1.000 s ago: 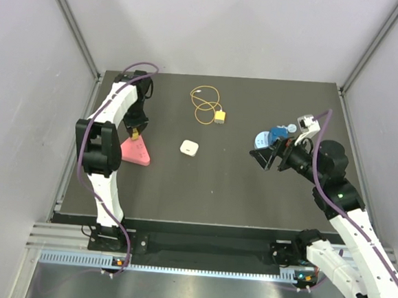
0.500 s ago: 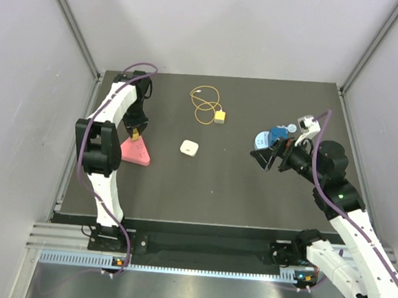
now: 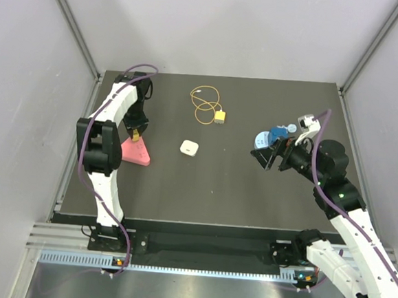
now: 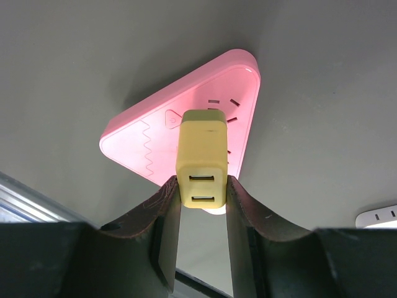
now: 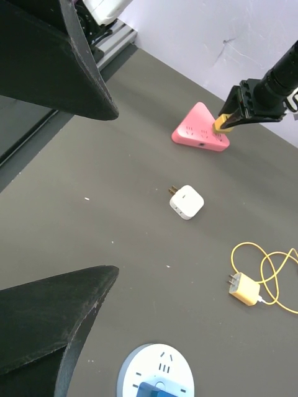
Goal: Insert the plug
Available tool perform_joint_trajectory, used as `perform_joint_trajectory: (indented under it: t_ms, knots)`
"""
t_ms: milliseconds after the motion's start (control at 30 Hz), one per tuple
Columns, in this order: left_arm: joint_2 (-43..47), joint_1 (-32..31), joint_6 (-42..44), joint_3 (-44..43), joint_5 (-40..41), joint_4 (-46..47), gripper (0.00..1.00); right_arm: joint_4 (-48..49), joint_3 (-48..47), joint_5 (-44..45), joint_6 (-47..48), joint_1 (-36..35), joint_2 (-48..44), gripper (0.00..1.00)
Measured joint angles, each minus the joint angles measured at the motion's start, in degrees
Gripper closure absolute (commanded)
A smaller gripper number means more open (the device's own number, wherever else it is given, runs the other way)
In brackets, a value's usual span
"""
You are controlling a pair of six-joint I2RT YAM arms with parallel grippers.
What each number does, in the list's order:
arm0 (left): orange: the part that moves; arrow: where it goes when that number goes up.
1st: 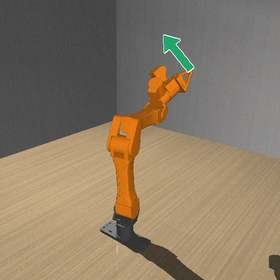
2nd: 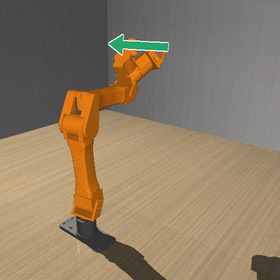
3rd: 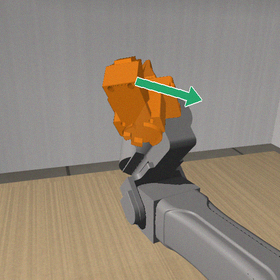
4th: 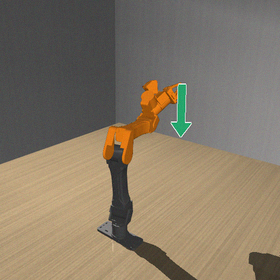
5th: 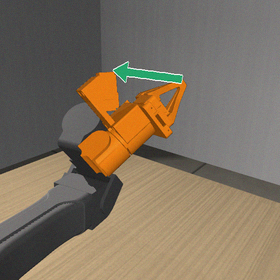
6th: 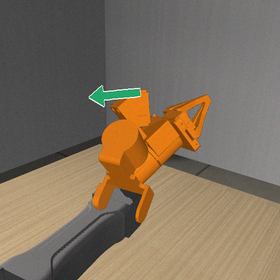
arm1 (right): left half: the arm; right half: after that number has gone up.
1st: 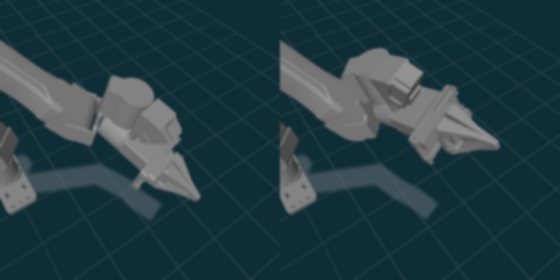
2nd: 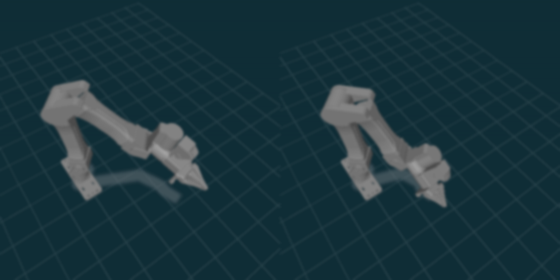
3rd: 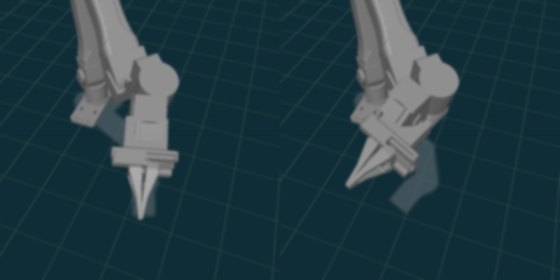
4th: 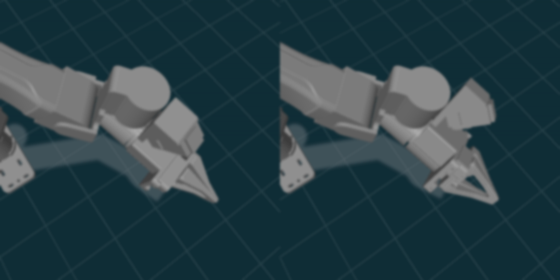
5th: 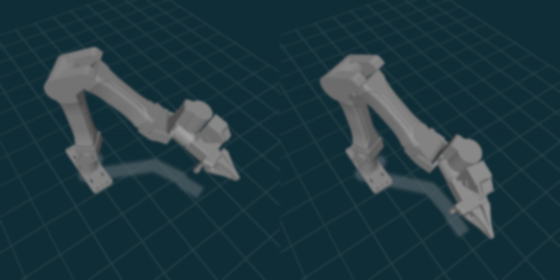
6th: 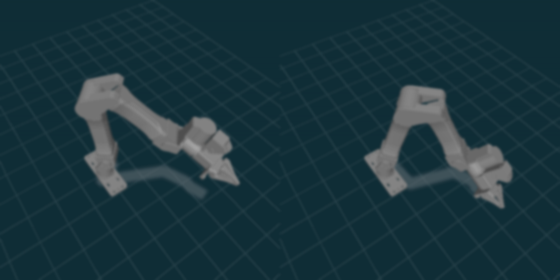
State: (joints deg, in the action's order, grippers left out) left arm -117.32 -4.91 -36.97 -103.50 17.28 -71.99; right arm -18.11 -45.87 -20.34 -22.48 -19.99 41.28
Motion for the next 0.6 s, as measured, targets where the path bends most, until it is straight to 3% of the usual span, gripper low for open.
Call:
perform_joint_trajectory:
  t_ms: [600]
  knots:
    - [-2.19,0.04,1.27,-2.69,-0.09,-0.37,1.0,-0.9,-0.02,1.27,0.48,0.0,-0.02,0.0]
